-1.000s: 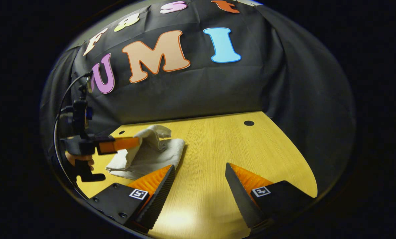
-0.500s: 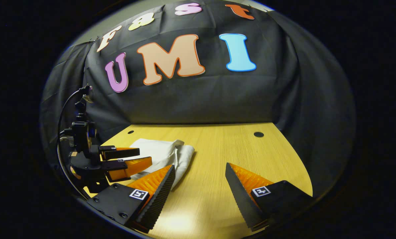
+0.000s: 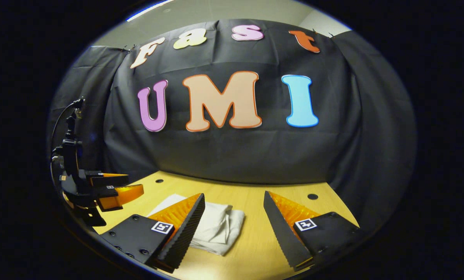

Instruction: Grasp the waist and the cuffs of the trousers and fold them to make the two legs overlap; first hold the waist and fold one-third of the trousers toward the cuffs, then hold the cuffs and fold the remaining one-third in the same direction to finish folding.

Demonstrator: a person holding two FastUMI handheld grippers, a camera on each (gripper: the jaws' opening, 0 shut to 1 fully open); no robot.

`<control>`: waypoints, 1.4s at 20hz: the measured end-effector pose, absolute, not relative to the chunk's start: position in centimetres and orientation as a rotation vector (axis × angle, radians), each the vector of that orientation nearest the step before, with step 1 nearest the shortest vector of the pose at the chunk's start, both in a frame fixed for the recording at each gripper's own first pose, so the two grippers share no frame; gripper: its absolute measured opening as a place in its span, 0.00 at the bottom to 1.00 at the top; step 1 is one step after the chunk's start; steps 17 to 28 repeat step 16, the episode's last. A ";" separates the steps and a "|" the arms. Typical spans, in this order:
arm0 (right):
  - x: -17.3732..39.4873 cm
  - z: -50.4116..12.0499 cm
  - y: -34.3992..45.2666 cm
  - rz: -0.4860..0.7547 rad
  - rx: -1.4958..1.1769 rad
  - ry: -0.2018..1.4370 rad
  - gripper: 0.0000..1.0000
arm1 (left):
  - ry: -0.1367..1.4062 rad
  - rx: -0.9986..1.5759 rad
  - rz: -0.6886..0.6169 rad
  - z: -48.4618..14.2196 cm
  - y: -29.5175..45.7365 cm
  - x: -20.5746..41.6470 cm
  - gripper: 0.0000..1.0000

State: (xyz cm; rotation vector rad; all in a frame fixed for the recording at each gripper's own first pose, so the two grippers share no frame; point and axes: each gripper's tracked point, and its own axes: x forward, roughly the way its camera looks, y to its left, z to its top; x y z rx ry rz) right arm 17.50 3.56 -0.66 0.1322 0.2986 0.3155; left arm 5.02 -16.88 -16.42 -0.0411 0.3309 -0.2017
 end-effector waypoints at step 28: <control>19.2 5.2 6.6 0.182 0.156 0.154 0.94 | 0.145 0.026 -0.029 -9.4 -4.6 4.0 0.96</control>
